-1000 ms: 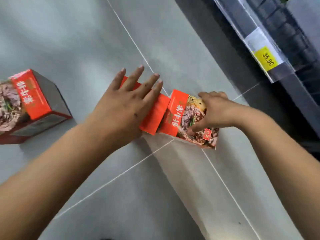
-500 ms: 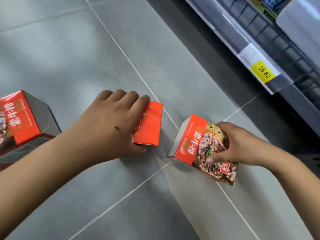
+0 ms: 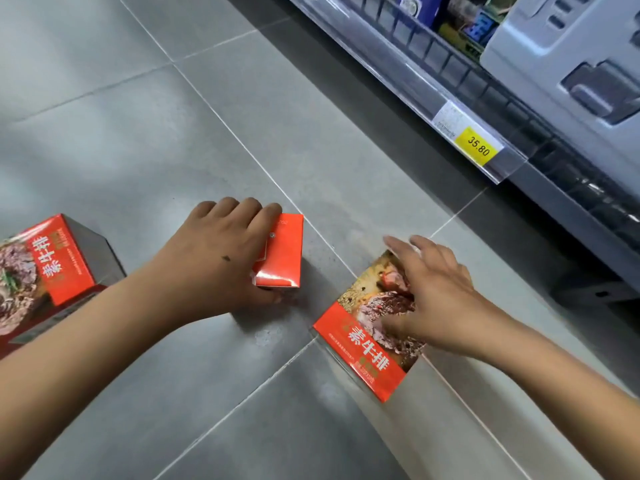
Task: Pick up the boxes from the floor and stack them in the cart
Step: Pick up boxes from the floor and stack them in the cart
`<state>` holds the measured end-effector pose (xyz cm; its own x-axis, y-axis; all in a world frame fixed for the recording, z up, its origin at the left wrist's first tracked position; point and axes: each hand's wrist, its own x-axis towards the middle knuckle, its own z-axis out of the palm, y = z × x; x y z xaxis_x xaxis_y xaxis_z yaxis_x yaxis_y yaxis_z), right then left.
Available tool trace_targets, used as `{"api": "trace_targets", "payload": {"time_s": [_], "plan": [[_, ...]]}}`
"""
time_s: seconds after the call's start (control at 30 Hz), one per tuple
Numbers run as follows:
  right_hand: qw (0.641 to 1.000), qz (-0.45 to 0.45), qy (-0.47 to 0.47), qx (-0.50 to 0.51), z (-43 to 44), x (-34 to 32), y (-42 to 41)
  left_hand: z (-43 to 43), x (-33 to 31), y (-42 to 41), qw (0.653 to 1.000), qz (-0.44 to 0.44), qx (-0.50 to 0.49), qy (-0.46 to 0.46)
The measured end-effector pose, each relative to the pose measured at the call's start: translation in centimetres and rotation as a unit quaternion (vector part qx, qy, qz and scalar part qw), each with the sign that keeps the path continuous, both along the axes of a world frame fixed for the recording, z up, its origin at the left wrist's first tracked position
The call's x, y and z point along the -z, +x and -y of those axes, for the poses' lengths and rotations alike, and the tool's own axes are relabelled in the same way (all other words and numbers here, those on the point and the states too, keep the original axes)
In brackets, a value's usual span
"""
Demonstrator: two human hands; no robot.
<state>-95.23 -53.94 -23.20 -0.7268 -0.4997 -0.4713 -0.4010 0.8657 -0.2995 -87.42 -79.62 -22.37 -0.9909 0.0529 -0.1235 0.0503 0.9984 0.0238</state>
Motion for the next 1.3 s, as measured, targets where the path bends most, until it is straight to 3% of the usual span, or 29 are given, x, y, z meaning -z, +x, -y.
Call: {"api": "trace_targets", "payload": {"time_s": [0.03, 0.07, 0.13, 0.2, 0.27, 0.63, 0.83, 0.93, 1.1, 1.23, 1.3], "plan": [[0.985, 0.011, -0.066, 0.159, -0.9, 0.6, 1.0, 0.0, 0.0, 0.0, 1.000, -0.003, -0.002, 0.001], [0.941, 0.032, -0.123, 0.313, -1.8, 1.1, 2.0, -0.1, 0.0, 0.0, 1.000, -0.006, -0.003, 0.002], [0.819, 0.128, -0.211, 0.518, -3.2, 2.0, 3.5, -0.2, 0.1, 0.0, 1.000, -0.007, -0.009, -0.001], [0.715, 0.254, -0.275, 0.590, -3.4, 2.2, 4.6, -0.5, 0.1, -0.2, 1.000, -0.003, -0.020, -0.003], [0.690, 0.307, -0.301, 0.583, -2.7, 2.4, 5.4, -1.0, 0.3, -0.5, 1.000, 0.001, -0.026, -0.002], [0.720, 0.280, -0.374, 0.513, 2.3, 4.9, 4.1, -1.0, 0.3, -0.3, 0.999, -0.005, -0.047, 0.016], [0.796, 0.212, -0.366, 0.432, 3.0, 5.1, 3.6, -0.5, 0.2, -0.3, 1.000, -0.005, -0.026, 0.009], [0.810, 0.221, -0.341, 0.423, 2.4, 5.3, 2.9, -0.4, -0.1, -0.2, 1.000, -0.004, -0.015, 0.001], [0.778, 0.367, -0.314, 0.403, 1.6, 4.2, 1.9, -0.7, -0.4, 0.4, 0.999, 0.014, -0.030, 0.003], [0.765, 0.378, -0.334, 0.400, -0.1, 1.7, 2.8, -1.8, -0.9, 1.8, 0.998, 0.017, -0.066, 0.011], [0.743, 0.392, -0.343, 0.420, -0.9, 1.2, 3.7, -2.5, -1.4, 3.0, 0.996, 0.023, -0.087, 0.027]]}}
